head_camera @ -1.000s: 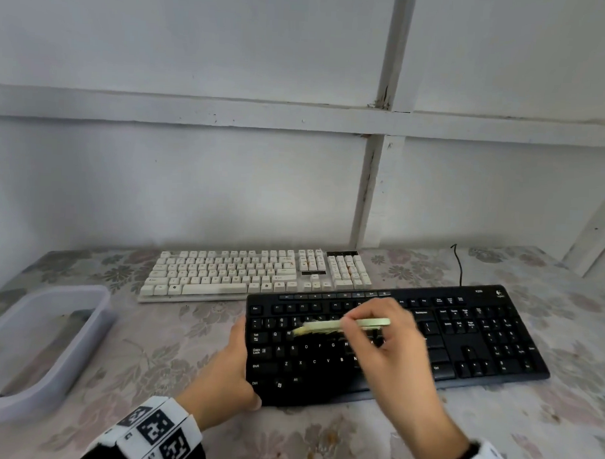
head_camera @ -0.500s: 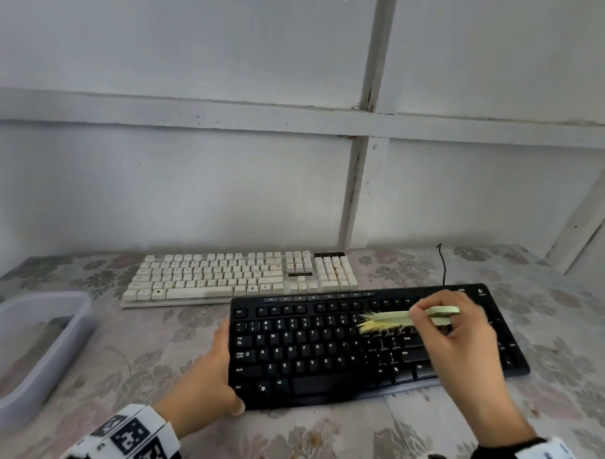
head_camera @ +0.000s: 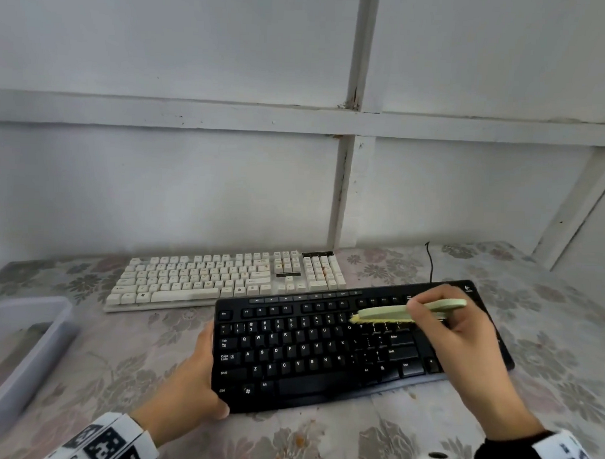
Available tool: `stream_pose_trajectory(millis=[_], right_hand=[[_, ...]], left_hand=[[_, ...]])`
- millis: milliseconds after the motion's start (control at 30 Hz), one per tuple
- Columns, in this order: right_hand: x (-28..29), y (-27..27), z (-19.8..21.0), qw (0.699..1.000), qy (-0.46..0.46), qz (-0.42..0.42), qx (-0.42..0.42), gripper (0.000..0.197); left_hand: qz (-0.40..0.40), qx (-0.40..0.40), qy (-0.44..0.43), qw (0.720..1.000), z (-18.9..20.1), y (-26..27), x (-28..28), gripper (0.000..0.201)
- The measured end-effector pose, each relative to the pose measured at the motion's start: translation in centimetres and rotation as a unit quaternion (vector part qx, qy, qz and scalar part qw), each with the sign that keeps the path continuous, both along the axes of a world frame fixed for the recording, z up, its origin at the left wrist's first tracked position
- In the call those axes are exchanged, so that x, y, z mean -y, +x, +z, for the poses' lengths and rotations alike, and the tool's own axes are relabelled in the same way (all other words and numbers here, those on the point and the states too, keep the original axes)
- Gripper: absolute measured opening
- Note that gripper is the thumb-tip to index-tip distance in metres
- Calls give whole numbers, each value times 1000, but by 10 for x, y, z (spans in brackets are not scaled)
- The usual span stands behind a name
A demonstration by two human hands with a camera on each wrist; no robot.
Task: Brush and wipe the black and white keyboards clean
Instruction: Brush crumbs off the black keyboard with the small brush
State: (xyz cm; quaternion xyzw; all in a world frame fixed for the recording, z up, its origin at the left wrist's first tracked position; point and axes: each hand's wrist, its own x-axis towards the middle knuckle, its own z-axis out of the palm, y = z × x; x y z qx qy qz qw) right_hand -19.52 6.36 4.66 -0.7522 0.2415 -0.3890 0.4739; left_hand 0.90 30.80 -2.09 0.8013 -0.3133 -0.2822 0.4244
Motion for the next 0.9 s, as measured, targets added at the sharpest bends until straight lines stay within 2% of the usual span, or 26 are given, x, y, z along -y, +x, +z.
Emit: stream_pose_trajectory(millis=[100,200,300,400,533,733,833,900], right_hand=[[7,-2,-6,1000,-2,0,-16,16],[27,-13,3,992,-64,-98,-42,15],[52,-25,13,988,-56,-146,-6,13],[63,-26,11,994,-13,-105,24,8],[65,-22,0,999,5,-39,-1,8],[103,-40,-3,992,-40,-123,-6,14],[100,-39,-1,998,-4,-56,41,14],[101,-39,-5,999,6,-31,34,19]], left_hand=[[8,-4,-6,1000,-5,3,0,113],[11,-2,-15,1000,-9,5,0,112],[14,5,-15,1000,-13,7,0,114],[10,20,-4,1000,-13,7,0,112],[13,34,-3,999,-14,8,-1,112],[18,25,-6,1000,-20,11,-1,117],[20,30,-6,999,-21,12,-2,117],[18,39,-2,999,-20,11,-1,115]])
